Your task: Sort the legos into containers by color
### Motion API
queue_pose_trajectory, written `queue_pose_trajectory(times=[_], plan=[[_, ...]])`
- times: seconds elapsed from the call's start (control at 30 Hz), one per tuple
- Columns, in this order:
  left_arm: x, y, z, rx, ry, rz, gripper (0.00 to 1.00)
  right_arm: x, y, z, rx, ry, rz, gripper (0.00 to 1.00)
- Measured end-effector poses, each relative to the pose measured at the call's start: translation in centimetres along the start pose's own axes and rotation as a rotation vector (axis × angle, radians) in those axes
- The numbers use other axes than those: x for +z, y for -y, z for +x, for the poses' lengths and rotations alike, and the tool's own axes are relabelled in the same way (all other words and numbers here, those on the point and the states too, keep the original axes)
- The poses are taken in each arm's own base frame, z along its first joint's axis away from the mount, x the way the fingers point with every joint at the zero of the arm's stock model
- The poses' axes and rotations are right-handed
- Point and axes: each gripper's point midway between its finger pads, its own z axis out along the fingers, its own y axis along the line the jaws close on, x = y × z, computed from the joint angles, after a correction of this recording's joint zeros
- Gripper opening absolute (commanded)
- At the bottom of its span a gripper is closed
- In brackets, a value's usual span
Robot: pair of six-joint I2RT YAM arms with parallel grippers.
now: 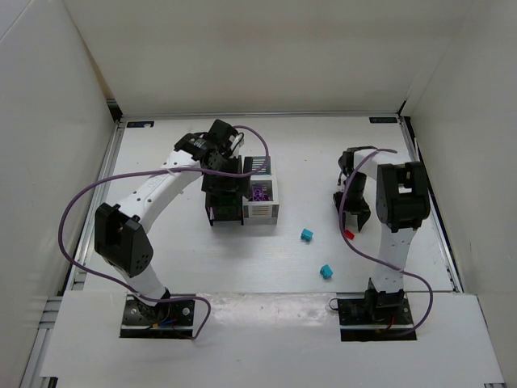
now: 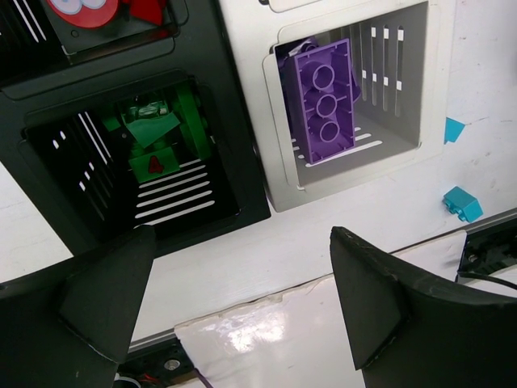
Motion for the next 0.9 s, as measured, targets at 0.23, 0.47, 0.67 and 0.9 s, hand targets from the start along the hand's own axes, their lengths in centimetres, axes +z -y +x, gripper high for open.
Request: queue_pose_trajectory(times=[0.23, 0.47, 0.67, 0.9], plan=[[0.0, 0.3, -0.2, 0.001, -0.001, 0.014, 1.0, 0.5, -0.6, 1.2, -0.108, -0.021, 0.038, 0.57], [0.7, 0.3, -0.4, 0.007, -0.016, 0.011, 1.0, 0.7, -0.3, 1.6, -0.118, -0.03, 0.03, 0.56], [0.7, 0.3, -0.4, 0.01, -0.017, 0.011, 0.99, 0.7, -0.3, 1.7, -0.124, -0.035, 0.029, 0.36], [0.7, 0.3, -0.4, 0.01, -0.016, 0.011, 0.99, 0.7, -0.2, 1.7, -0.122, -0.037, 0.031, 0.2]])
